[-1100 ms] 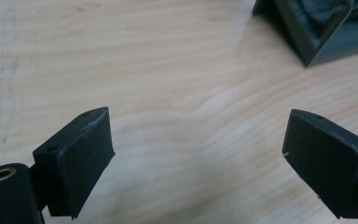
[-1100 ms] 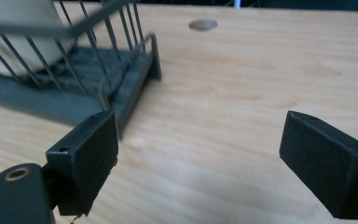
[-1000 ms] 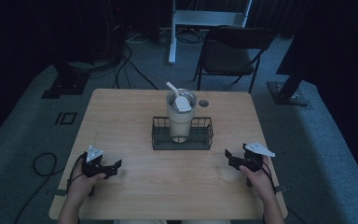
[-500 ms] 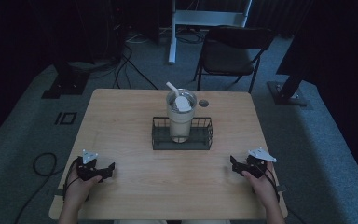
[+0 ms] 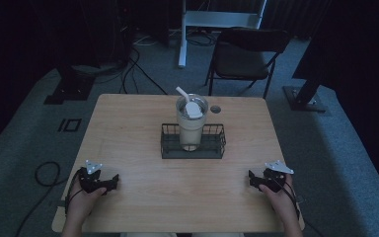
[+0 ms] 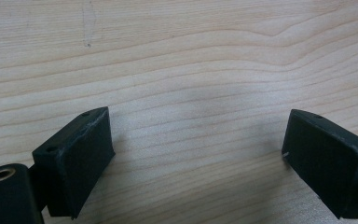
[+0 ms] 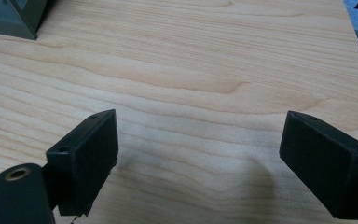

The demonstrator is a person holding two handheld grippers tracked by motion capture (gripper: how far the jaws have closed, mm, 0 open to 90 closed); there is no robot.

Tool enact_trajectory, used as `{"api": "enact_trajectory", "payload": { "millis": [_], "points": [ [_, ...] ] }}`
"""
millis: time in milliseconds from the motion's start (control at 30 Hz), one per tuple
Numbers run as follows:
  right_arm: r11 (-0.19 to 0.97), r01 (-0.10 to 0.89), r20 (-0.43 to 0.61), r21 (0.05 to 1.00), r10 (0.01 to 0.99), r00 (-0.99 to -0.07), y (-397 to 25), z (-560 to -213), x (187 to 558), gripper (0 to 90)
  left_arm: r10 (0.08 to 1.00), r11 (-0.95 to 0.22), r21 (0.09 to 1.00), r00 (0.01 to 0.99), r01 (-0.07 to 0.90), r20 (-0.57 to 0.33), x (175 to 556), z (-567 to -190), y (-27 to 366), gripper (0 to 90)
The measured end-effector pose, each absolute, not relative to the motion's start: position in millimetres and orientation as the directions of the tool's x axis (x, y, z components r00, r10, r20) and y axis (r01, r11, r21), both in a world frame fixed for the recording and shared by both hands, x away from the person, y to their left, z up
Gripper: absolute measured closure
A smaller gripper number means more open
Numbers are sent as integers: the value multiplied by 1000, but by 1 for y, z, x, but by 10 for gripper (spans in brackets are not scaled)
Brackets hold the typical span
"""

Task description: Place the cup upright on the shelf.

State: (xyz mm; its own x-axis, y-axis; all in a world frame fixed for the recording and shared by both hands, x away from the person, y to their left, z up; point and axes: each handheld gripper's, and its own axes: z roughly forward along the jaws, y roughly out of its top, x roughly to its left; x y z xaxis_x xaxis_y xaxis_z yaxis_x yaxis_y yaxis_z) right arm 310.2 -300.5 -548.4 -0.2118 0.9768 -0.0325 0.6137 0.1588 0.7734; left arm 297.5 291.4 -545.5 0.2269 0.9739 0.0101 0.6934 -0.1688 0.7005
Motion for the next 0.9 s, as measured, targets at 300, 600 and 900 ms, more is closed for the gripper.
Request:
{"api": "enact_trajectory", "payload": {
  "millis": [300,600,900],
  "points": [
    [160,669,-2,726,973,-230,-302,-551,313,115,975,-163,702,220,694,10,297,-546,291,88],
    [153,673,11,724,972,-233,-303,-551,313,114,974,-168,699,226,695,10,297,-546,290,80],
    [153,673,11,724,972,-233,-303,-551,313,114,974,-169,699,227,695,10,297,-546,290,80]
  ]
}}
